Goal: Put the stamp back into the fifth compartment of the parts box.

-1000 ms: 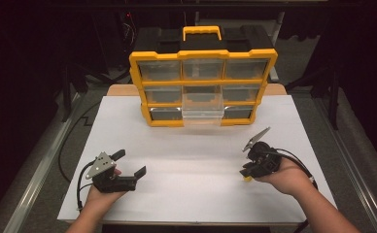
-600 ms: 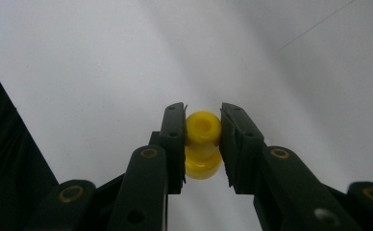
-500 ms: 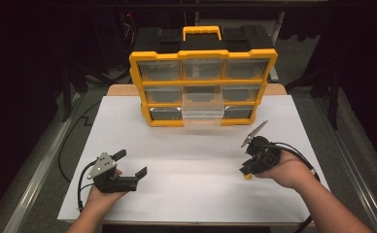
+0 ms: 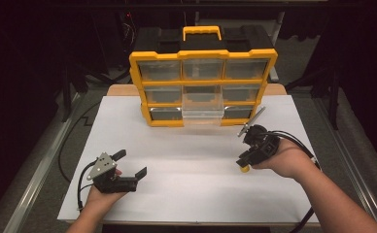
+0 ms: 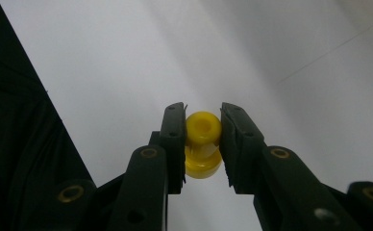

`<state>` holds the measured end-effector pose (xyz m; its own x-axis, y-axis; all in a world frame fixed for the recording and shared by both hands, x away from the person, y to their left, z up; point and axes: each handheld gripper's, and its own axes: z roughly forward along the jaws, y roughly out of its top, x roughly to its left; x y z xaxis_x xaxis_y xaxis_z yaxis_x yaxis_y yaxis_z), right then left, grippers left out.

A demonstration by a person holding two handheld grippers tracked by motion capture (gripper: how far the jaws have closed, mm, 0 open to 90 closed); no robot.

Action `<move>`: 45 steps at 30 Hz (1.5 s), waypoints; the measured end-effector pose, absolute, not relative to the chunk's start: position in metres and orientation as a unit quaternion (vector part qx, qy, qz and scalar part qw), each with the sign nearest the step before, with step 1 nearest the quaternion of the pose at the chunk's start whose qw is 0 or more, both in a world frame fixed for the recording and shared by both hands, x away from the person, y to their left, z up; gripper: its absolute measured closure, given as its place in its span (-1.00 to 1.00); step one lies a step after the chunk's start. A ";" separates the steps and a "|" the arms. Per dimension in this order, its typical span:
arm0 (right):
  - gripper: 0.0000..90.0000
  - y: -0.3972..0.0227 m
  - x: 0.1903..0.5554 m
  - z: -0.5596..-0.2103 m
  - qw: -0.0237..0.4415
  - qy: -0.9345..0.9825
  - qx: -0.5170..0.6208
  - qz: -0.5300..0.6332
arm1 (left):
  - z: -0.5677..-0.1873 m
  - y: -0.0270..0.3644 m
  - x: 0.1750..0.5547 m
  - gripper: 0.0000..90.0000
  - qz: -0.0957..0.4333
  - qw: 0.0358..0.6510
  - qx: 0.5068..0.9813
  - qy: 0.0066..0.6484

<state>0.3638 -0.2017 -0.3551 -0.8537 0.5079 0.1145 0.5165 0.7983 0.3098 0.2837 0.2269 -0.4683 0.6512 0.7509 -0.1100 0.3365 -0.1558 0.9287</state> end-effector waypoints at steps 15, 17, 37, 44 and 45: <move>0.63 -0.192 0.371 -0.328 0.016 -0.954 -0.260 -0.151 | -0.468 0.228 0.284 -1.00 0.192 0.537 0.733 0.370; 0.63 -0.192 0.371 -0.324 0.014 -0.955 -0.255 -0.149 | -0.468 0.228 0.283 -1.00 0.191 0.537 0.734 0.370; 0.63 -0.185 0.381 -0.289 0.012 -0.955 -0.251 -0.157 | -0.467 0.229 0.283 -1.00 0.188 0.541 0.734 0.366; 0.63 -0.179 0.381 -0.279 0.009 -0.957 -0.242 -0.158 | -0.467 0.230 0.283 -1.00 0.189 0.541 0.734 0.366; 0.63 -0.177 0.381 -0.276 0.008 -0.957 -0.241 -0.159 | -0.467 0.230 0.283 -1.00 0.189 0.540 0.734 0.366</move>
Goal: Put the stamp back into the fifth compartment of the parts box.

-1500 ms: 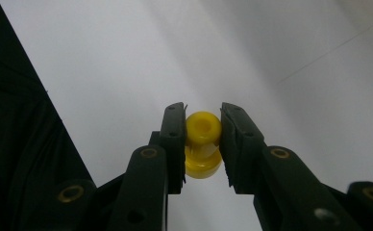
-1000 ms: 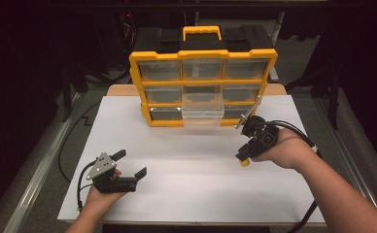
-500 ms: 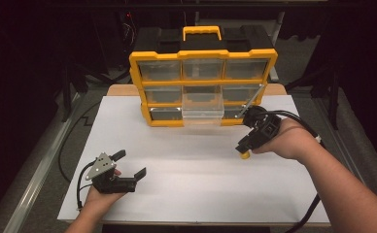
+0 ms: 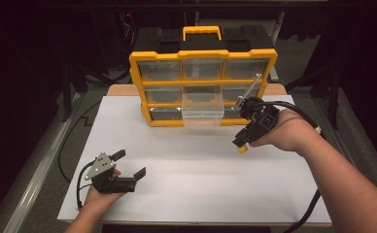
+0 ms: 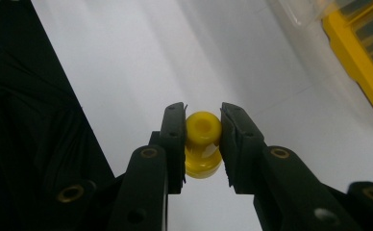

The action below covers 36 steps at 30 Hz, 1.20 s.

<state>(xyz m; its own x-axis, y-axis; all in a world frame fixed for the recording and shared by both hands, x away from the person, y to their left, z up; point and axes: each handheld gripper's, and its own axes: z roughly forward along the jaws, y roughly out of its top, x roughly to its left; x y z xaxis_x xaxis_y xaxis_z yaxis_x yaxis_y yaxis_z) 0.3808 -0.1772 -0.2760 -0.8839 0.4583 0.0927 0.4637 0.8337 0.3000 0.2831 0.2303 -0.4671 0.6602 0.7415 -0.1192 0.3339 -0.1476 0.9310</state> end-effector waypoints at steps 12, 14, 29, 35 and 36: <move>0.63 -0.165 0.390 -0.256 -0.002 -0.958 -0.240 -0.159 | -0.466 0.231 0.282 -1.00 0.191 0.542 0.733 0.365; 0.63 -0.163 0.393 -0.254 -0.004 -0.958 -0.238 -0.158 | -0.467 0.231 0.282 -1.00 0.190 0.540 0.734 0.365; 0.63 -0.146 0.412 -0.241 -0.017 -0.957 -0.233 -0.169 | -0.464 0.232 0.282 -1.00 0.191 0.543 0.733 0.363; 0.63 -0.139 0.419 -0.236 -0.024 -0.956 -0.235 -0.173 | -0.464 0.232 0.281 -1.00 0.191 0.545 0.731 0.363; 0.63 -0.138 0.420 -0.235 -0.024 -0.956 -0.235 -0.174 | -0.464 0.232 0.281 -1.00 0.191 0.545 0.731 0.362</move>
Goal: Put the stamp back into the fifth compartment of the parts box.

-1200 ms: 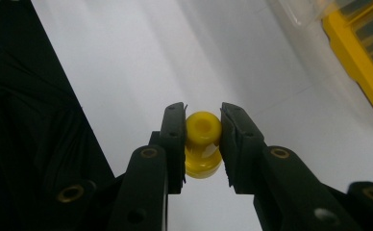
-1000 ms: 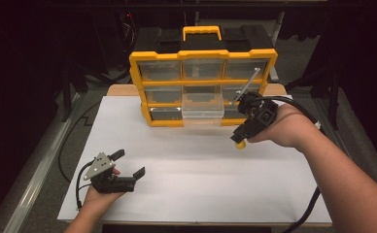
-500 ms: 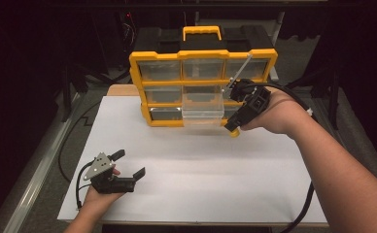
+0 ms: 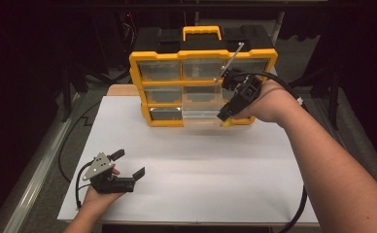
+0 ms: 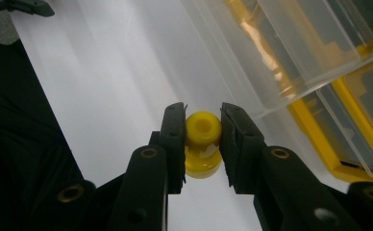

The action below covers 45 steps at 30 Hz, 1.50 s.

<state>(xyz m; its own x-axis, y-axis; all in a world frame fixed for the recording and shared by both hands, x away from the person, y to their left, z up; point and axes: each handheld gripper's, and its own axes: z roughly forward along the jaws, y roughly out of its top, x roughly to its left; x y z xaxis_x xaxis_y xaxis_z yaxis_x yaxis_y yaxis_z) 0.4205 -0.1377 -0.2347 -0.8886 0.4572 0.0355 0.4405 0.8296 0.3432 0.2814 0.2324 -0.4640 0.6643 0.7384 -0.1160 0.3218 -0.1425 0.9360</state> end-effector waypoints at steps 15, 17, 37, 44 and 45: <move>0.63 -0.116 0.437 -0.224 0.033 0.957 0.231 0.170 | -0.464 0.233 0.281 -1.00 0.190 0.545 0.733 0.361; 0.63 -0.114 0.439 -0.223 0.038 0.957 0.231 0.171 | -0.464 0.232 0.281 -1.00 0.189 0.544 0.733 0.360; 0.63 -0.089 0.465 -0.218 0.051 0.955 0.233 0.178 | -0.463 0.234 0.280 -1.00 0.190 0.547 0.730 0.362; 0.63 -0.081 0.473 -0.219 0.055 0.955 0.230 0.178 | -0.463 0.234 0.281 -1.00 0.189 0.548 0.729 0.363; 0.63 -0.079 0.473 -0.219 0.056 0.955 0.232 0.176 | -0.463 0.234 0.281 -1.00 0.189 0.548 0.729 0.363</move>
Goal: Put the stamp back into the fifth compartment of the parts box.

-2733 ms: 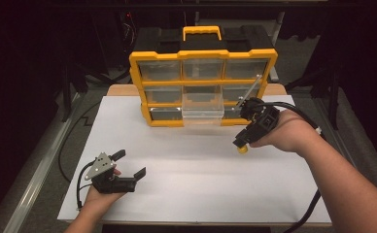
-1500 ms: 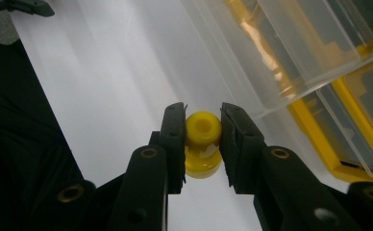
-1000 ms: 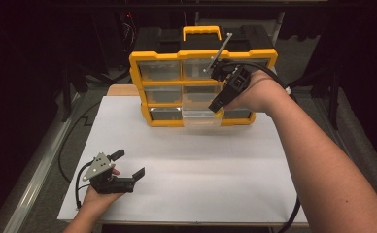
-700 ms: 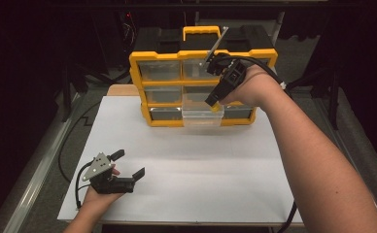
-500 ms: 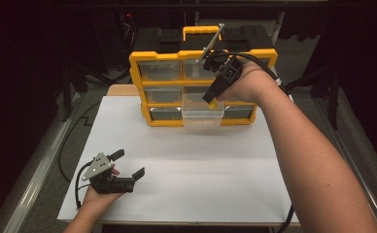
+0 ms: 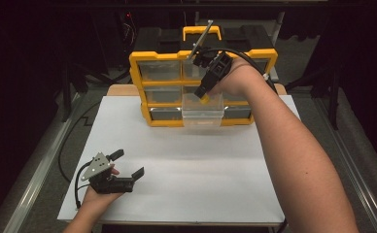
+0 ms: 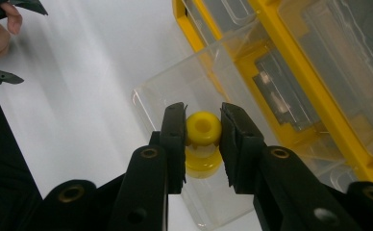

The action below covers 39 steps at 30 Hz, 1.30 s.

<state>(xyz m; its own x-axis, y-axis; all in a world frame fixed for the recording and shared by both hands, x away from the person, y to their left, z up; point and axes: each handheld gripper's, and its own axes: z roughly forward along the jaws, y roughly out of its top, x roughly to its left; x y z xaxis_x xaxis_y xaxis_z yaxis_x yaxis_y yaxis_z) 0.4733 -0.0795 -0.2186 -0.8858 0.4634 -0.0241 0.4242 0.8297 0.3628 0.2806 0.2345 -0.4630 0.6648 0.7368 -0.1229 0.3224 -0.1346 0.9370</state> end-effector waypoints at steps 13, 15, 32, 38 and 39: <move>0.63 -0.080 0.481 -0.227 0.064 0.953 0.242 0.171 | -0.463 0.235 0.280 -1.00 0.189 0.551 0.727 0.364; 0.63 -0.081 0.483 -0.229 0.066 0.953 0.243 0.169 | -0.462 0.235 0.280 -1.00 0.189 0.551 0.727 0.364; 0.63 -0.083 0.483 -0.264 0.051 0.958 0.233 0.158 | -0.462 0.236 0.280 -1.00 0.189 0.552 0.726 0.365; 0.62 -0.080 0.483 -0.272 0.048 0.960 0.230 0.150 | -0.463 0.236 0.280 -1.00 0.189 0.551 0.727 0.364; 0.62 -0.080 0.483 -0.272 0.048 0.961 0.229 0.149 | -0.463 0.236 0.280 -1.00 0.188 0.551 0.727 0.363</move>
